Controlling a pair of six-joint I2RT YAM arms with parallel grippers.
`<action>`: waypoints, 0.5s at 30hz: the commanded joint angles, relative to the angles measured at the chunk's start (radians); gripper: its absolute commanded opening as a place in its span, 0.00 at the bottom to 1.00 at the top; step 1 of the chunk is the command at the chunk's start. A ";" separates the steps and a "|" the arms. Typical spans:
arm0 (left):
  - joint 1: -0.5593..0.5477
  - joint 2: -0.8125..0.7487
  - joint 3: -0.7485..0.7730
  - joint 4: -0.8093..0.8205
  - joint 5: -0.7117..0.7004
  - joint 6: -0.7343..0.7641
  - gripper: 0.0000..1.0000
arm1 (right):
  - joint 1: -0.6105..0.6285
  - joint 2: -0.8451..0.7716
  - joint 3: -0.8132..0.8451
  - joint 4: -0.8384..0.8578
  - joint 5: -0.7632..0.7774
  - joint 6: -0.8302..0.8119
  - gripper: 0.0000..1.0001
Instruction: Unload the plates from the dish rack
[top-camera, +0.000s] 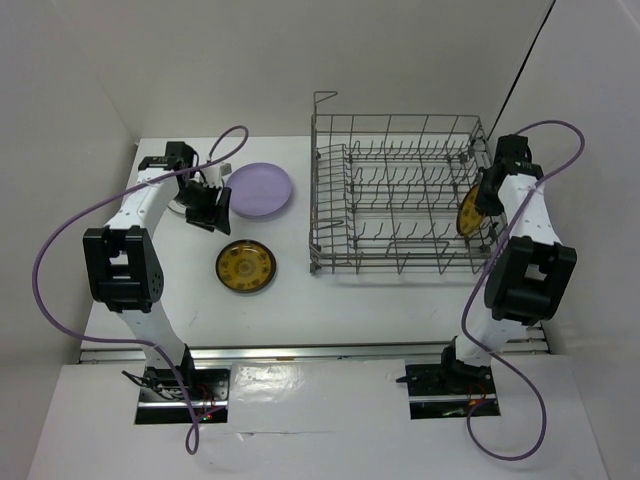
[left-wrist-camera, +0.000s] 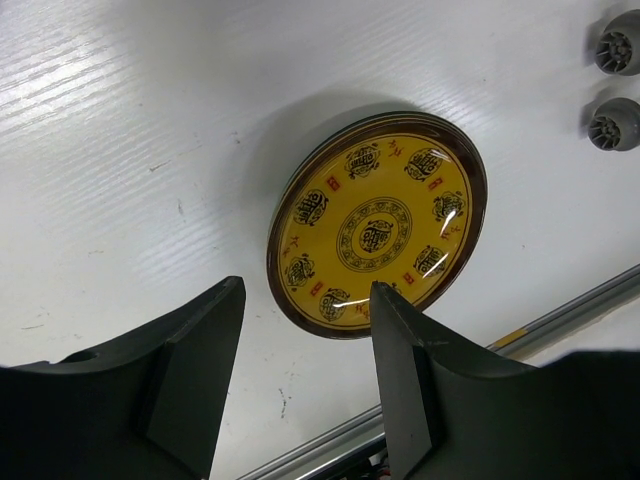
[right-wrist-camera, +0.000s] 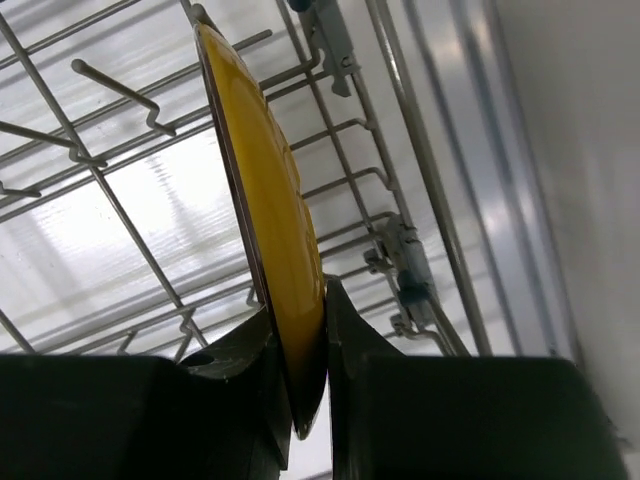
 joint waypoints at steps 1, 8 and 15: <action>-0.004 -0.022 0.040 -0.018 0.033 -0.012 0.66 | 0.066 -0.053 0.149 0.050 0.105 0.011 0.00; -0.004 -0.042 0.080 -0.029 0.044 -0.012 0.80 | 0.336 -0.032 0.506 -0.033 0.453 -0.058 0.00; -0.004 -0.107 0.172 -0.010 0.176 -0.021 0.89 | 0.689 -0.032 0.574 0.176 0.091 -0.069 0.00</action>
